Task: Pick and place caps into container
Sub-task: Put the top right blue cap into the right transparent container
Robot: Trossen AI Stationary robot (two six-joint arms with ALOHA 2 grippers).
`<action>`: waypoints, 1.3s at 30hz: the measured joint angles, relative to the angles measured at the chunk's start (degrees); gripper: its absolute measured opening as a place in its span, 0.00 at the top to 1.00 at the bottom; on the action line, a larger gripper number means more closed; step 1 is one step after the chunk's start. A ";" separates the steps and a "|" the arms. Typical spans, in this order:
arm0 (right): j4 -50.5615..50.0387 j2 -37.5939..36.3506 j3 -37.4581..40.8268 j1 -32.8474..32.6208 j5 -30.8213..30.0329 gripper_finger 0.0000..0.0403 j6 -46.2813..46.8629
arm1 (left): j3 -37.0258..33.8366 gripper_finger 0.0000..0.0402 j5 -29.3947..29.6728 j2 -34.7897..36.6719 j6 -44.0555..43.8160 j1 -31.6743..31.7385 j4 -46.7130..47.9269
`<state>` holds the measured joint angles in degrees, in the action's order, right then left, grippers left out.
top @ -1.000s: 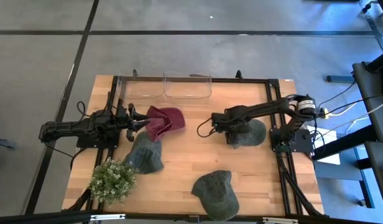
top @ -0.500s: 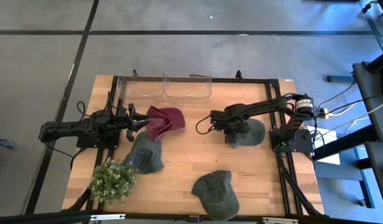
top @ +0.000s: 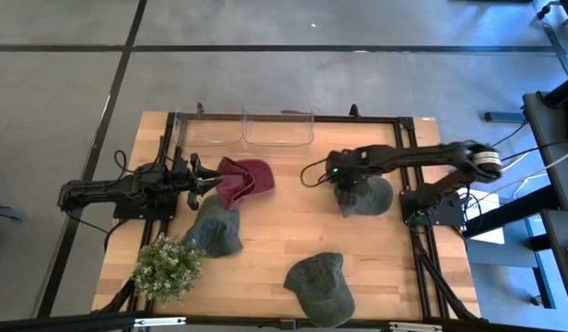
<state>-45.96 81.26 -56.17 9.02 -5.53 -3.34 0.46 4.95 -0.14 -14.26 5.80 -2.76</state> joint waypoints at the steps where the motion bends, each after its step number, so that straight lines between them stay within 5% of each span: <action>1: -0.33 -2.03 -0.80 0.00 -0.82 0.85 0.18 | 0.00 0.71 0.02 0.00 0.00 -0.01 0.00; 8: 0.23 -10.25 -13.17 1.35 -7.39 0.85 -5.11 | 0.01 0.71 0.07 0.00 0.00 0.00 0.00; 15: 14.78 -9.43 -24.54 6.24 -7.42 0.85 -17.67 | -0.01 0.71 0.07 0.00 0.02 0.00 0.00; 26: 29.44 5.85 -30.97 18.20 9.90 0.85 -22.49 | -0.01 0.71 0.09 0.00 0.01 -0.02 0.00; 39: 39.53 25.51 -30.77 21.27 16.17 0.85 -22.37 | 0.01 0.71 0.11 0.00 0.04 0.00 0.03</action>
<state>-6.43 106.76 -86.94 30.28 10.64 -25.71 0.47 5.06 -0.14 -14.22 5.80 -2.74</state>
